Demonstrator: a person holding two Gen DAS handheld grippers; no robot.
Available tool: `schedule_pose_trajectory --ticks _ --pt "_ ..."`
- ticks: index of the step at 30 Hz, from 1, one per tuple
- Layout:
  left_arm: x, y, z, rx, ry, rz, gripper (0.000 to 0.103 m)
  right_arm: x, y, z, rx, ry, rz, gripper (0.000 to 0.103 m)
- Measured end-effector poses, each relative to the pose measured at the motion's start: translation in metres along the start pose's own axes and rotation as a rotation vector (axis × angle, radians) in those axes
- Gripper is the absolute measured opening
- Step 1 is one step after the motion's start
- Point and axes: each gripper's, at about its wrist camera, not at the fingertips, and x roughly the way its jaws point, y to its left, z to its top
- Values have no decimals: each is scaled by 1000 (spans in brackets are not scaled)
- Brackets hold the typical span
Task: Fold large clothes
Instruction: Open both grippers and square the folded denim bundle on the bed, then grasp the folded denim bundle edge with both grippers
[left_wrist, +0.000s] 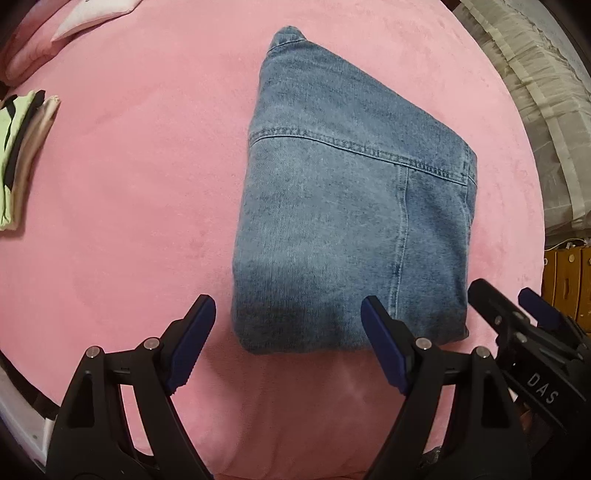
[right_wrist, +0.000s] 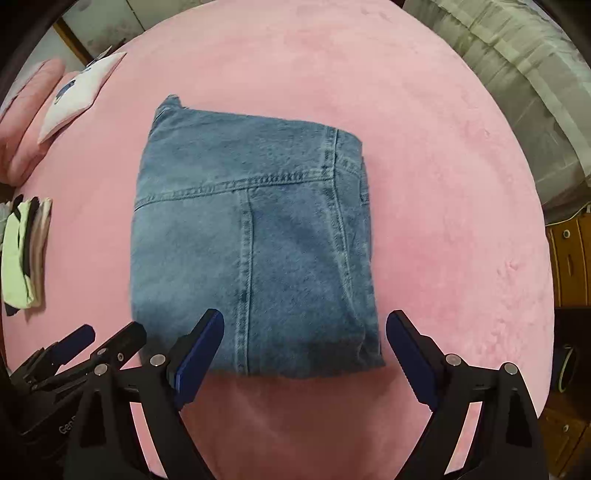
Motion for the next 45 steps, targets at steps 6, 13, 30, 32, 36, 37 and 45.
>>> schedule_pose_trajectory --ticks 6,13,30,32,36,37,45 --pt "28 1 9 -13 25 -8 79 24 -9 7 7 9 -1 91" --pt "66 16 16 -38 57 -35 79 81 -51 4 101 70 65 91" --pt "115 27 66 -108 127 -119 85 176 -124 32 324 56 669 49" --pt "112 23 67 -103 108 -104 78 174 -123 35 315 49 671 38" --pt "97 19 53 -81 26 -89 59 160 -120 30 301 21 671 23" --pt "95 18 51 -70 12 -84 54 155 -118 30 290 14 670 21" --pt "60 17 22 -3 -79 -103 34 90 -72 17 179 -107 580 16"
